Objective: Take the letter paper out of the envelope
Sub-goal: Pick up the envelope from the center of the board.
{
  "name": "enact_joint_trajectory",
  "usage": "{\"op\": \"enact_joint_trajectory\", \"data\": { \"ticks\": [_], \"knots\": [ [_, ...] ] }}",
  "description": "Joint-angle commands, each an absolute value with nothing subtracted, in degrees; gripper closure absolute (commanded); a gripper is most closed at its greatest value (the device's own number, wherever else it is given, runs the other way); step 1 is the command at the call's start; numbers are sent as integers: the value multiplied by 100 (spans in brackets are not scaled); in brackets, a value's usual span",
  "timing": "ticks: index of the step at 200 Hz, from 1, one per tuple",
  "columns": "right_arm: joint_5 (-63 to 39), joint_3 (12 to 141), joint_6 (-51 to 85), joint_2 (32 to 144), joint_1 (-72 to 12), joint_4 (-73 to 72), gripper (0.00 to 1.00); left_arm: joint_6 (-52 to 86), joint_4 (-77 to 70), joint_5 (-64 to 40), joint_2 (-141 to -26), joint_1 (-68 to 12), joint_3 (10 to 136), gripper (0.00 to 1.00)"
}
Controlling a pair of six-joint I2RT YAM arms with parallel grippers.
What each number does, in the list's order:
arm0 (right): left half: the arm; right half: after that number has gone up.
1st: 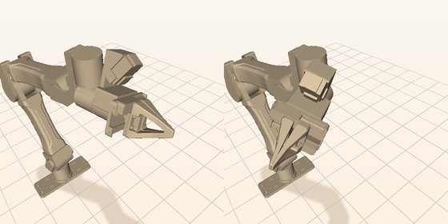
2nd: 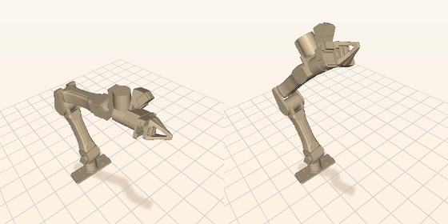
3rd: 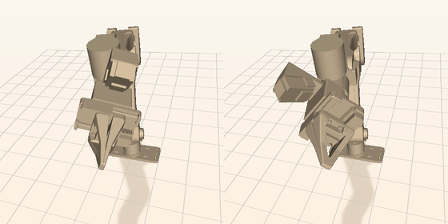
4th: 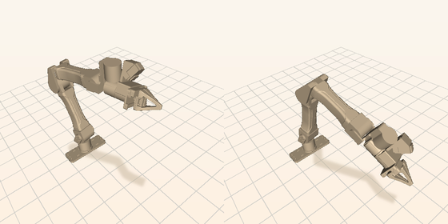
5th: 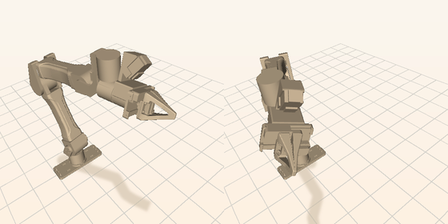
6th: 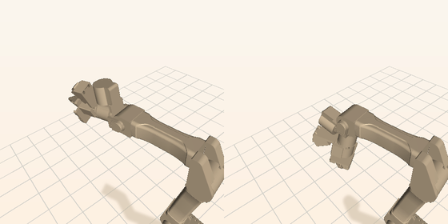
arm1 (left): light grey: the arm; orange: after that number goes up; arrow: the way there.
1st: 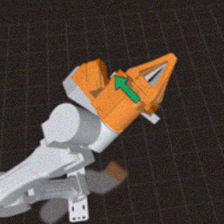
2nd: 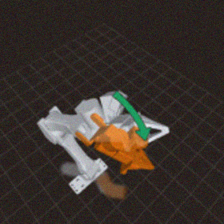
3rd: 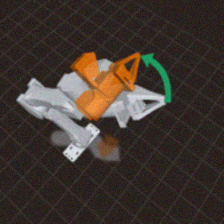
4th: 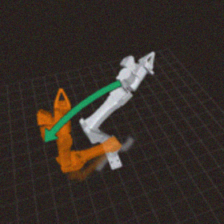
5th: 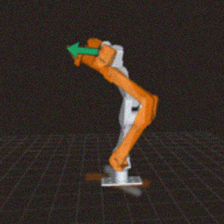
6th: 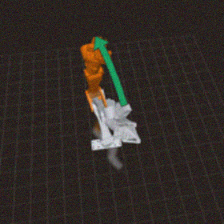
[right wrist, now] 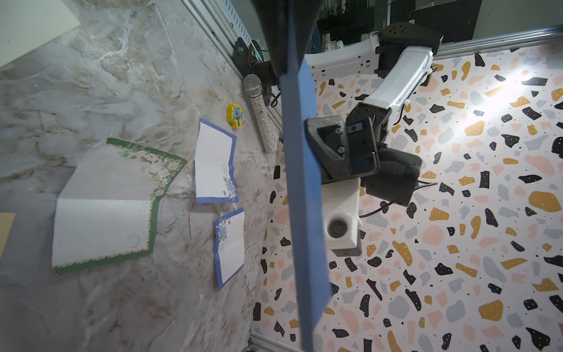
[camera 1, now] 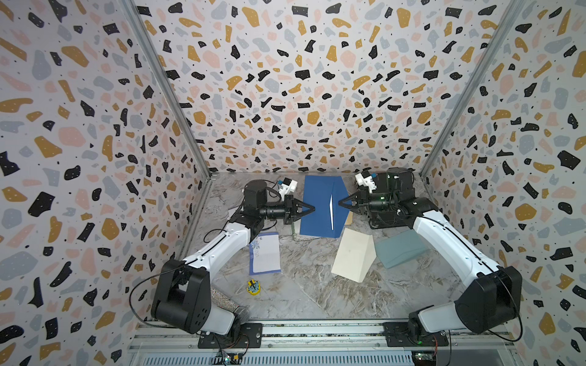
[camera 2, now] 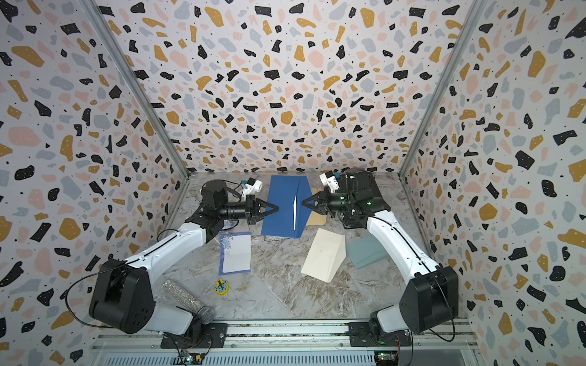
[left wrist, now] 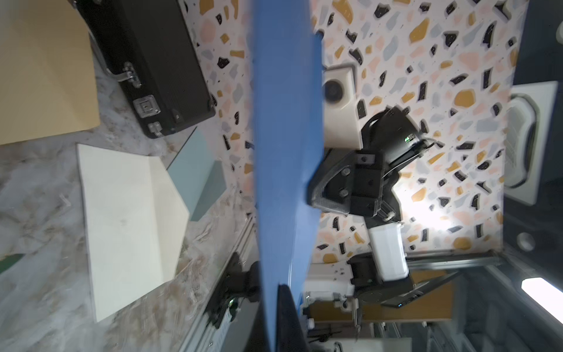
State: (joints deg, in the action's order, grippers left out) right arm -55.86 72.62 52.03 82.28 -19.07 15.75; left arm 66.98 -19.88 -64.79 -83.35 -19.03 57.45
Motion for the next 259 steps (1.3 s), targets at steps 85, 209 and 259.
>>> {"op": "enact_joint_trajectory", "data": {
  "ticks": [85, 209, 259],
  "knots": [
    [-5221, 6325, 6263, 8182, -1779, -1095, 63, 9766, -5706, -5772, -8982, -2009, 5825, 100],
    [-5030, 5436, 7667, 7785, -2104, -2534, 65, 8707, -4341, -5783, -9157, -2120, 6252, 100],
    [-4975, 5326, 7968, 7778, -2152, -2917, 67, 8379, -3903, -5807, -9174, -2119, 6372, 100]
  ]
}}
